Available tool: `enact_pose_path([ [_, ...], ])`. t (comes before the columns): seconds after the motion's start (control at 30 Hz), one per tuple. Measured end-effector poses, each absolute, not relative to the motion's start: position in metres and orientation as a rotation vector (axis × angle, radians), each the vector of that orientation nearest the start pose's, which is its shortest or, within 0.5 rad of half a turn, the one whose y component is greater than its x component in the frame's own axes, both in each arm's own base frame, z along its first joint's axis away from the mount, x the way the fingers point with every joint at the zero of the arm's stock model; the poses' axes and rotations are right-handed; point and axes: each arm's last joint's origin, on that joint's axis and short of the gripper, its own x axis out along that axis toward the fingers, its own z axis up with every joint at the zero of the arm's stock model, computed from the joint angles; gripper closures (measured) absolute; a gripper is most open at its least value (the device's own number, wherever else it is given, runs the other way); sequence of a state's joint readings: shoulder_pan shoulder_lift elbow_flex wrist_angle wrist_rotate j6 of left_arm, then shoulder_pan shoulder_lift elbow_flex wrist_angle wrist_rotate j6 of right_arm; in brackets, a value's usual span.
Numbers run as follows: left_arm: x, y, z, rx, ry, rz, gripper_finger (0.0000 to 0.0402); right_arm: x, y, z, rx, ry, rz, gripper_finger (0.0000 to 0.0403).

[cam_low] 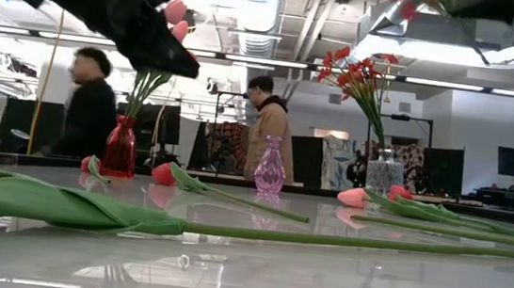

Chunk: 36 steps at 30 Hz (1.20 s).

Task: Sort flowers into vase by color
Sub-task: Put the red flowers into the transparent vase

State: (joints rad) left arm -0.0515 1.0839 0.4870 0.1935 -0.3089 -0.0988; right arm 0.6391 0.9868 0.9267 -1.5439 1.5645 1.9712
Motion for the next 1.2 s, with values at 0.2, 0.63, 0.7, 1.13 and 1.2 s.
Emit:
enact_pose_path([
  [0.2,0.238,0.003,0.202,-0.037,0.35,0.248,0.0263,0.093,0.034,0.279,0.485,-0.24,-0.901,0.037],
  [0.63,0.252,0.013,0.199,-0.019,0.258,0.214,0.0263,0.071,0.025,0.253,0.689,-0.303,-0.793,0.0371],
  [0.7,0.251,0.015,0.199,-0.014,0.258,0.22,0.0263,0.07,0.026,0.254,0.729,-0.313,-0.772,0.0371],
  [1.13,0.251,0.022,0.199,-0.004,0.262,0.183,0.0263,0.095,0.053,0.251,0.958,0.009,-0.732,0.0372],
  [1.2,0.251,0.022,0.199,0.003,0.263,0.18,0.0263,0.099,0.056,0.254,0.9,0.027,-0.707,0.0372],
])
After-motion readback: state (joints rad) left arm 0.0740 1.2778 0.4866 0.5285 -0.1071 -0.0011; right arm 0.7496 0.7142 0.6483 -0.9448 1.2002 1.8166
